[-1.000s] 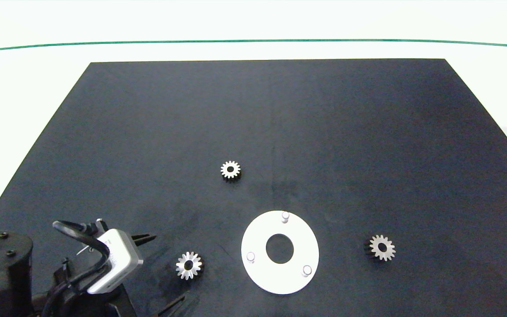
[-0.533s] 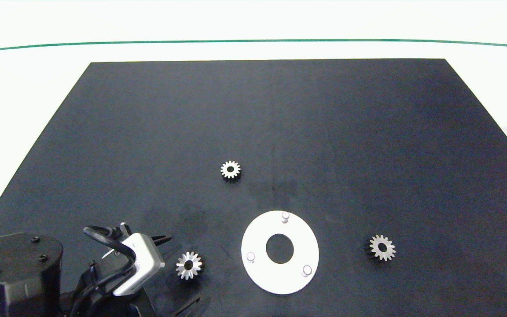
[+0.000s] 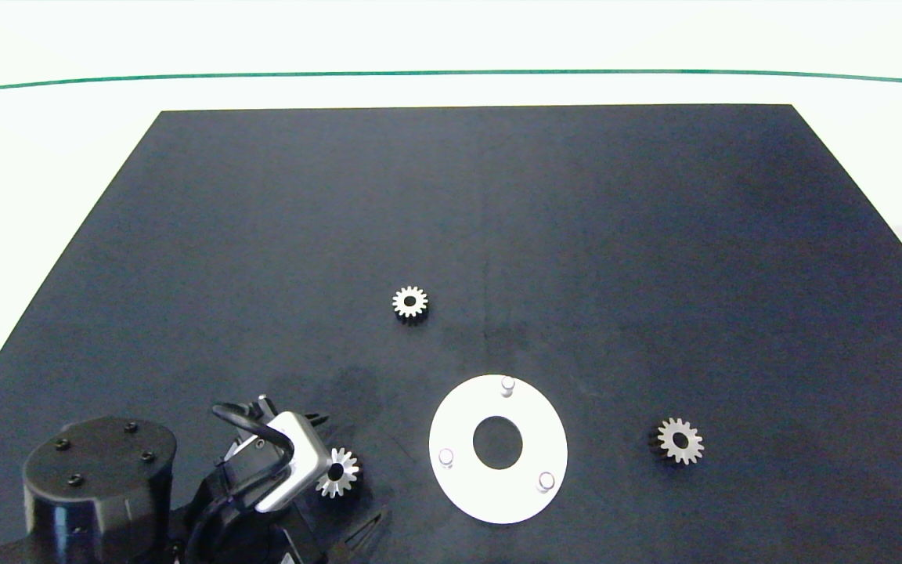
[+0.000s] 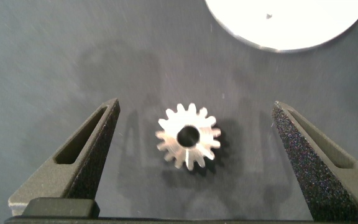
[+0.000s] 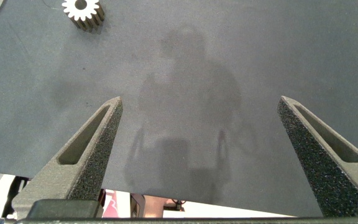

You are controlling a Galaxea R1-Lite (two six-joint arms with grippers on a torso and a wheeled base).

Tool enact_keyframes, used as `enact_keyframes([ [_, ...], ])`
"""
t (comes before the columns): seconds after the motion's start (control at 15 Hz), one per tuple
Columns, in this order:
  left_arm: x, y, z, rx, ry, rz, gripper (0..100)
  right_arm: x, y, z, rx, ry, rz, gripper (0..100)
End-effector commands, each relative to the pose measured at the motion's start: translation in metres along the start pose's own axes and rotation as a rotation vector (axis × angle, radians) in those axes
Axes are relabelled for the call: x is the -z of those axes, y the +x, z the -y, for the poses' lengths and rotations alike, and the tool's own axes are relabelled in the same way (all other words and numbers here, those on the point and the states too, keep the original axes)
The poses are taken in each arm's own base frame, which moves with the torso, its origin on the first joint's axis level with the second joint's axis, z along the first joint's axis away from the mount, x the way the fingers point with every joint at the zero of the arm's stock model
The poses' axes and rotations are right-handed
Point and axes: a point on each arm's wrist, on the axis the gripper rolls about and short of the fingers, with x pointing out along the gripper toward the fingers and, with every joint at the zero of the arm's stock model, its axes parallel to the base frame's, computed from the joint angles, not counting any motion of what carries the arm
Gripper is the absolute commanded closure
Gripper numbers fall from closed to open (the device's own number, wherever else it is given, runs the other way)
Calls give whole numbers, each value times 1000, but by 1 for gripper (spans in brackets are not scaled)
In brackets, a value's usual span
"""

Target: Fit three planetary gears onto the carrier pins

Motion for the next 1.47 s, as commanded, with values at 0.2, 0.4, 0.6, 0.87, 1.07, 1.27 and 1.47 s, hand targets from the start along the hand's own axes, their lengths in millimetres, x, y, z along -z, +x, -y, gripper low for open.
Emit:
enact_keyframes([
  [0.2, 9, 6, 4, 17, 7, -51, 0, 0, -1, 0, 0, -2, 6, 0],
  [0.4, 10, 8, 4, 17, 8, -59, 1, 1, -2, 0, 1, -1, 12, 0],
  [0.6, 10, 8, 4, 16, 7, -59, 7, 1, -3, 0, 2, -1, 18, 0],
  [0.87, 10, 7, 3, 10, 5, -57, 16, 1, -3, 0, 3, -1, 18, 0],
  [1.07, 11, 8, 2, 6, 7, -61, 22, 2, -3, 0, 4, -1, 22, 0],
  [1.27, 10, 8, 2, 5, 6, -56, 28, 5, -4, -1, 7, 0, 23, 0],
  [1.47, 9, 8, 1, 3, 5, -54, 34, 5, -4, -1, 8, 0, 25, 0],
])
